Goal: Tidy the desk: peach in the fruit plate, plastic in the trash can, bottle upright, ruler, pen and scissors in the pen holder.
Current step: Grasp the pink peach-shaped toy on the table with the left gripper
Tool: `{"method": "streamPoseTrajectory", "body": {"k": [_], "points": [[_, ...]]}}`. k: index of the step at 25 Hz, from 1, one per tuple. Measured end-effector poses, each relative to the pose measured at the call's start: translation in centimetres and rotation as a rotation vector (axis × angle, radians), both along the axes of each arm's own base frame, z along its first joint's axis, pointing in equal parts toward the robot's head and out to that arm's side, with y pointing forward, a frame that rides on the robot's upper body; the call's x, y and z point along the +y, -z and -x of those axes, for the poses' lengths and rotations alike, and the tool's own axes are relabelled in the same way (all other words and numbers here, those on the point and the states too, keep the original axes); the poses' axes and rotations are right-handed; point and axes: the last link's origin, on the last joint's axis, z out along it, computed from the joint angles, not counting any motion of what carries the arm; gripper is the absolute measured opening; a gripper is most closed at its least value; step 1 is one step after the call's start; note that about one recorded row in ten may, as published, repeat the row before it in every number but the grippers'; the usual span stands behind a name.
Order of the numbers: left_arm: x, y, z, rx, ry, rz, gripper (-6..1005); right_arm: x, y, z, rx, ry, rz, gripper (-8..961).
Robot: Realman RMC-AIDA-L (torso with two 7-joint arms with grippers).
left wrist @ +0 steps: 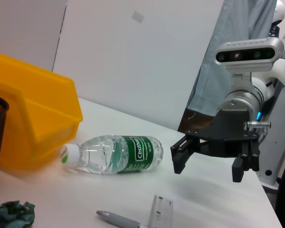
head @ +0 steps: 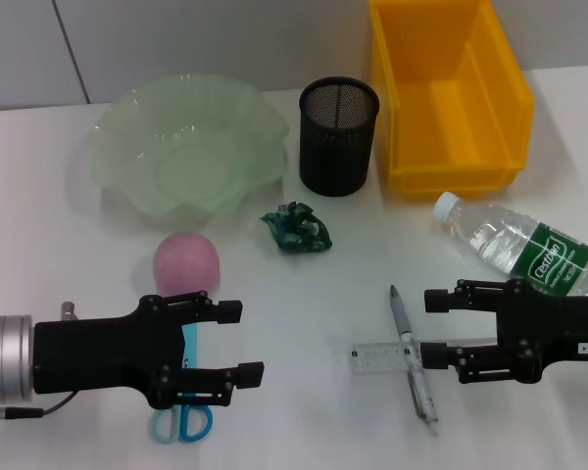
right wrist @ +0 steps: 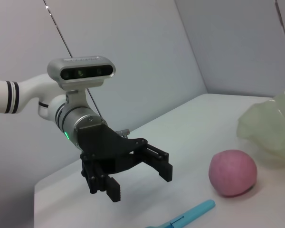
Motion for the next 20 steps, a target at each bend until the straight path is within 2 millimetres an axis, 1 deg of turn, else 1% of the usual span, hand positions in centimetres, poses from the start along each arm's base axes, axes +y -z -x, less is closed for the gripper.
{"method": "streamPoseTrajectory", "body": {"k": [14,18,20], "points": [[0.3,-0.4,-0.1,-0.006,0.003,-0.019,841,0.1,0.0,0.0,0.001,0.005,-0.003,786],[1.1,-1.5,0.1,-0.032,0.009,-0.124,841,0.2,0.0,0.0,-0.002,0.009,-0.006,783],[1.8,-2.2,0.6,-0.034,0.01,-0.217,840,0.2,0.0,-0.1,-0.005,0.011,-0.006,782]]}}
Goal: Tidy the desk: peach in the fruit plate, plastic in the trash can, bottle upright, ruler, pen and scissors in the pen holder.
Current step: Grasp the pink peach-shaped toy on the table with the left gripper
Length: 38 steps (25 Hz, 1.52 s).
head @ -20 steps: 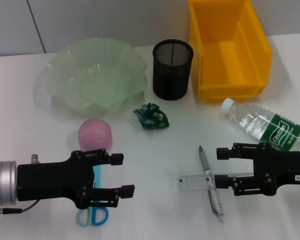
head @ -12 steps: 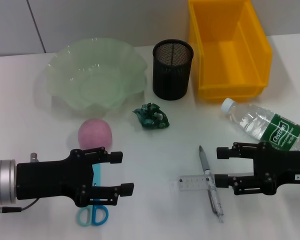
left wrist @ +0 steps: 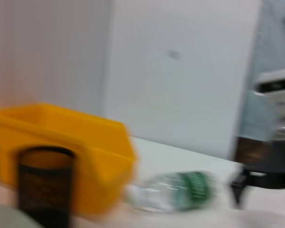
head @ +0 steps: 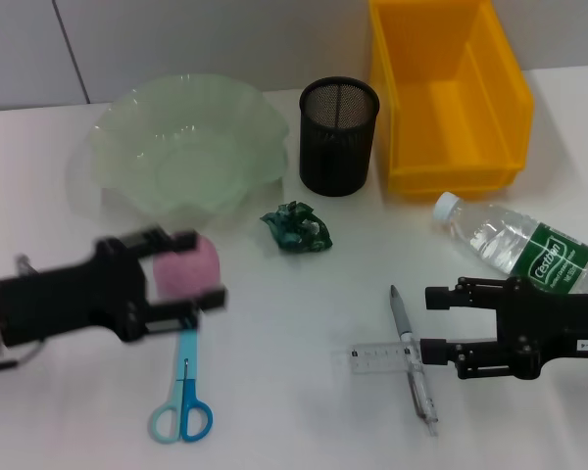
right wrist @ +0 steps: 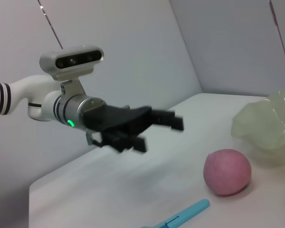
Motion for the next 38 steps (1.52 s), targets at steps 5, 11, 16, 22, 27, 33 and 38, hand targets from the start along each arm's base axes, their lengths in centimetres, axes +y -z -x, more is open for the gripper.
{"method": "streamPoseTrajectory", "body": {"k": [5,11,16,22,27,33,38], "points": [[1.5,-0.7,1.6,0.067,-0.024,-0.174,839,0.0,0.0,0.0,0.001,0.002,-0.001,778],[2.3,0.4,2.9,0.168,-0.047,-0.232,838,0.0,0.0,0.0,0.003,0.003,-0.002,774],[2.7,1.7,3.4,0.229,-0.066,-0.225,837,0.1,0.0,0.0,0.006,0.006,-0.005,771],[3.1,2.9,3.9,0.302,-0.086,-0.223,836,0.1,0.0,0.1,0.007,0.005,-0.008,767],[3.6,3.5,4.0,0.319,-0.11,-0.224,835,0.3,-0.1,0.2,0.007,0.002,-0.009,763],[3.8,3.7,3.8,0.32,-0.109,-0.217,834,0.3,-0.1,0.2,0.005,0.001,-0.009,759],[3.8,3.7,3.6,0.313,-0.122,-0.191,594,0.4,-0.2,0.1,0.002,0.0,-0.01,756]]}}
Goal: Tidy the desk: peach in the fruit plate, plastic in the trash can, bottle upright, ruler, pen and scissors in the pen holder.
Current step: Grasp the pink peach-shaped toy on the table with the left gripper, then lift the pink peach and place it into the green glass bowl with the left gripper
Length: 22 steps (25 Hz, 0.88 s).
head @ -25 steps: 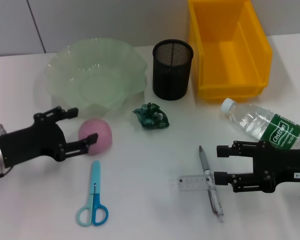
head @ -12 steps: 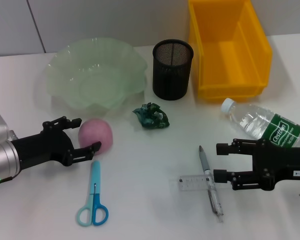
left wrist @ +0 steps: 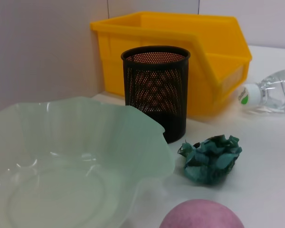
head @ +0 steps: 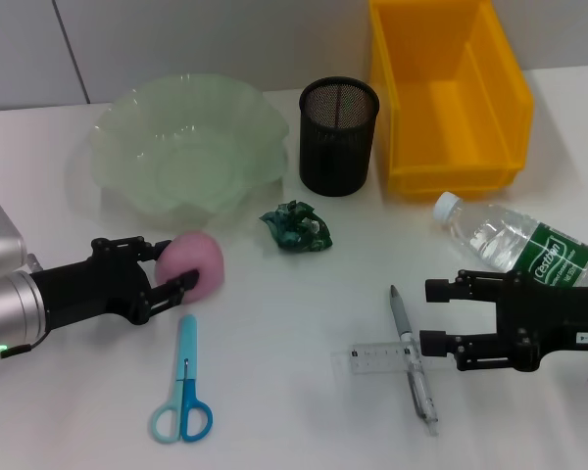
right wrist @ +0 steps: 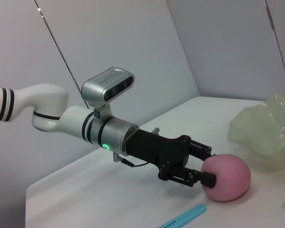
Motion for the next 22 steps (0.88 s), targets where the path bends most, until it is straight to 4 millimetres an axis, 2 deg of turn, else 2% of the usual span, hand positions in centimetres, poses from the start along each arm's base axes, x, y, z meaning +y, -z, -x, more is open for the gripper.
{"method": "streamPoseTrajectory", "body": {"k": [8,14,17,22], "points": [[-0.5,-0.3,-0.8,-0.054,0.024,0.033,421,0.1,-0.1,0.0,-0.001,-0.003,-0.001,751],[-2.0,-1.7,-3.7,-0.248,0.13,0.122,312,0.2,-0.1,0.0,-0.007,0.001,-0.006,746],[-1.5,-3.1,-4.8,-0.367,0.14,0.056,279,0.3,0.0,0.0,-0.008,0.001,-0.007,744],[1.1,-5.0,-5.3,-0.454,0.083,-0.14,234,0.3,0.1,0.1,-0.005,-0.002,-0.009,741]]}}
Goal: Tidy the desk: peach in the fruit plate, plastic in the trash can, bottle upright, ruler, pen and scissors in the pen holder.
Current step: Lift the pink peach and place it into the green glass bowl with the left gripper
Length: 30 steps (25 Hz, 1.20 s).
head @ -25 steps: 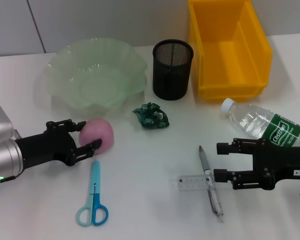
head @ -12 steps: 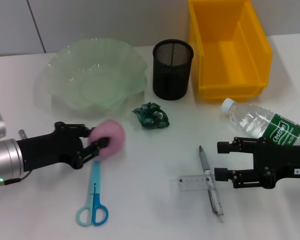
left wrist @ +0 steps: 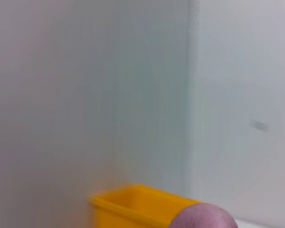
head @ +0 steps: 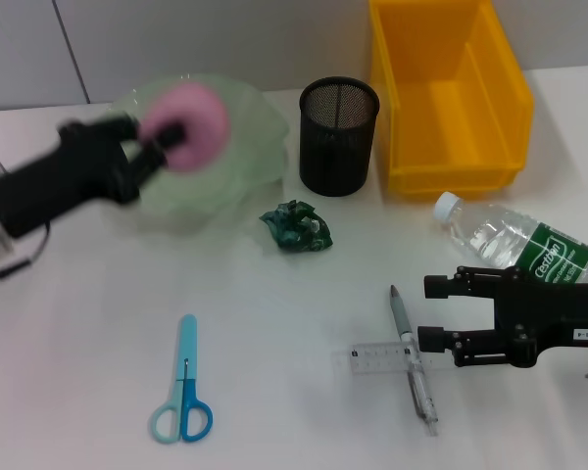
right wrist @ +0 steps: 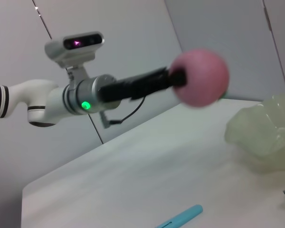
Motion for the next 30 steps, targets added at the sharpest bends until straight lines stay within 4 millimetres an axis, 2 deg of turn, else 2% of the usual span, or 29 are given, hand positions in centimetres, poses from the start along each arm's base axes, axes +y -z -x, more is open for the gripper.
{"method": "streamPoseTrajectory", "body": {"k": [1,2,4,9,13,18,24,28,30], "points": [[0.0,0.0,0.0,0.0,0.0,0.0,225,0.0,0.0,0.0,0.0,-0.001,0.0,740],[1.9,-0.2,0.3,0.001,-0.091,-0.074,215,0.0,0.0,0.0,0.0,-0.002,0.0,740],[3.0,0.0,0.5,0.021,-0.148,-0.105,195,0.0,0.1,0.0,-0.001,-0.003,0.002,738],[6.4,1.9,1.0,0.148,-0.306,-0.136,162,0.0,0.1,0.1,0.001,-0.004,0.003,735],[6.9,3.2,0.7,0.23,-0.315,-0.115,146,0.1,0.1,0.2,0.002,-0.006,0.006,732],[6.9,3.7,0.7,0.251,-0.32,-0.111,125,0.1,0.2,0.3,0.002,-0.007,0.007,729],[7.1,3.8,0.7,0.264,-0.327,-0.113,285,0.2,0.2,0.4,0.003,-0.009,0.009,725],[7.2,3.8,0.6,0.266,-0.33,-0.115,527,0.2,0.3,0.5,0.006,-0.011,0.011,722],[7.2,3.7,0.6,0.266,-0.328,-0.117,606,0.2,0.4,0.5,0.006,-0.011,0.011,721]]}}
